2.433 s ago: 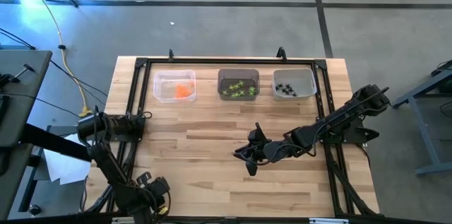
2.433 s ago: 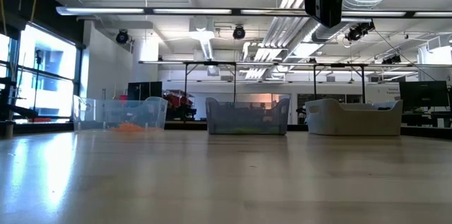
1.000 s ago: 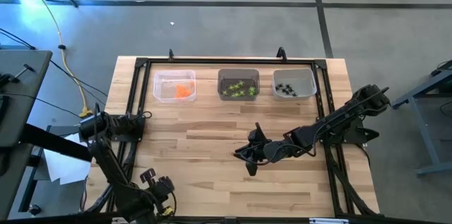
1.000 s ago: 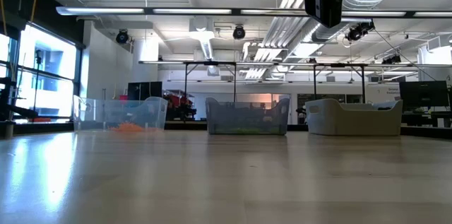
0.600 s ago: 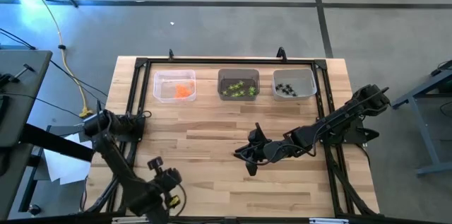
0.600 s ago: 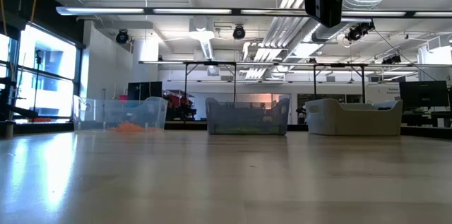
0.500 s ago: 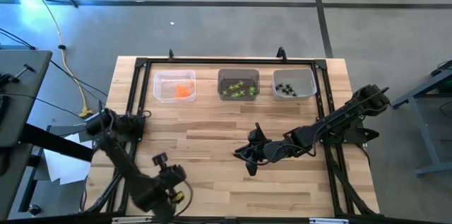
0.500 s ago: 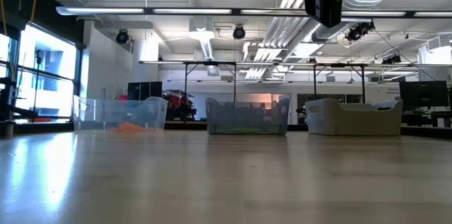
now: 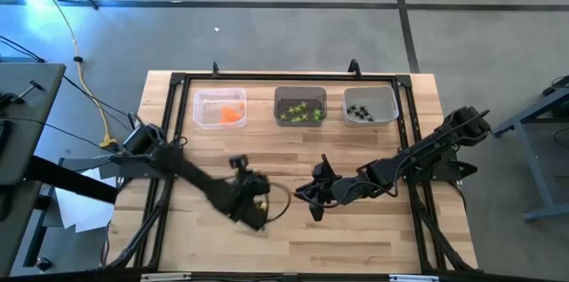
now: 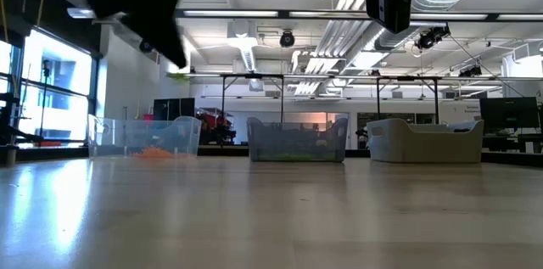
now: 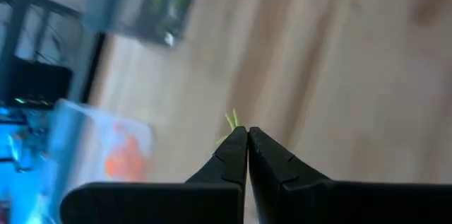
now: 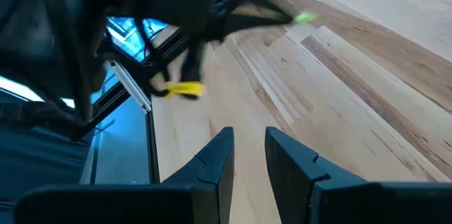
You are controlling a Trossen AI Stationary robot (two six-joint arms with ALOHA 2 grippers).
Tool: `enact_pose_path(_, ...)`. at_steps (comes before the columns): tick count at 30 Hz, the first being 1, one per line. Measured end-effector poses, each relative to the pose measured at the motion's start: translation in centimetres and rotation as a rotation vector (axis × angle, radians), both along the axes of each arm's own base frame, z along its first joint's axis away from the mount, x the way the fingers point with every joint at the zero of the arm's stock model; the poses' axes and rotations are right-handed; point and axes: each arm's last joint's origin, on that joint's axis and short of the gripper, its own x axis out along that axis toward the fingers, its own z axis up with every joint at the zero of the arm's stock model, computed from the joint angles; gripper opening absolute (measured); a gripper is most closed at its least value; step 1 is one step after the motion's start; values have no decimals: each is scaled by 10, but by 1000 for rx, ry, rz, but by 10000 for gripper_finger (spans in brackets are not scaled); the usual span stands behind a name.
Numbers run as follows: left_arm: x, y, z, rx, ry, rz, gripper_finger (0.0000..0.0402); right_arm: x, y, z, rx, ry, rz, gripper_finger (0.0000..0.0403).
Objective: Sort Halloween decoration
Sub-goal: Put the green spider toy into the black bin
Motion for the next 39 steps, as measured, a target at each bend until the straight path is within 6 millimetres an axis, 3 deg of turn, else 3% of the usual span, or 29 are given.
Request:
enact_pose_path(10,57,89,16,44,-15,-82,0,0,0,0,0,1,0,78)
enact_pose_path(18,88,167,22,-83,-105,-201,0,0,0,0,-1,3,1,78)
enact_pose_path(31,83,260,25,-135,-145,-184,0,0,0,0,0,4,4,78)
enact_pose_path(39,74,296,19,-230,-153,-218,1,0,0,0,0,4,3,78)
